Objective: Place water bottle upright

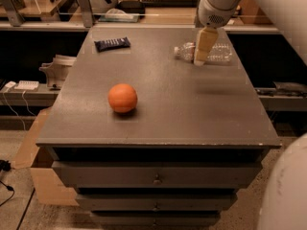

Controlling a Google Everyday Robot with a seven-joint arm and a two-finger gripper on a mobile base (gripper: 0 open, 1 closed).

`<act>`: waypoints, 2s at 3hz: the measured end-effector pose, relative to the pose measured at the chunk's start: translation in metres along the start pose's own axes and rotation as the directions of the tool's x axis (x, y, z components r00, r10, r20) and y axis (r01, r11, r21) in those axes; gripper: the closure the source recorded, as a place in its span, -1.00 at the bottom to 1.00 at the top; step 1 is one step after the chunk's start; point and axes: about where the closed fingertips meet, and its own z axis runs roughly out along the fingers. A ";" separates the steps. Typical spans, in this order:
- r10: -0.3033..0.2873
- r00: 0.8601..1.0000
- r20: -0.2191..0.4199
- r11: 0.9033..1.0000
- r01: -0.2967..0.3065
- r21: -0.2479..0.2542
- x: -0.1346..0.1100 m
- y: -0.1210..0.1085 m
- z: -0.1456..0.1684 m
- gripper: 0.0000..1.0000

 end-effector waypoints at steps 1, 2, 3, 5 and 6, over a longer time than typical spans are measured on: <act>0.007 0.998 -0.067 1.000 -0.006 0.017 0.009 -0.012 0.022 -1.00; 0.004 0.993 -0.122 1.000 -0.002 0.015 0.016 -0.016 0.039 -1.00; -0.012 0.988 -0.151 1.000 0.013 0.004 0.015 -0.016 0.052 -1.00; -0.042 0.985 -0.165 0.999 0.037 -0.036 0.007 -0.013 0.077 -1.00; -0.053 0.985 -0.166 0.997 0.043 -0.060 0.005 -0.013 0.089 -0.97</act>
Offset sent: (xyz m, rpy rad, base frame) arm 0.0440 -0.0228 -0.0385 -0.1604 0.0177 -0.0943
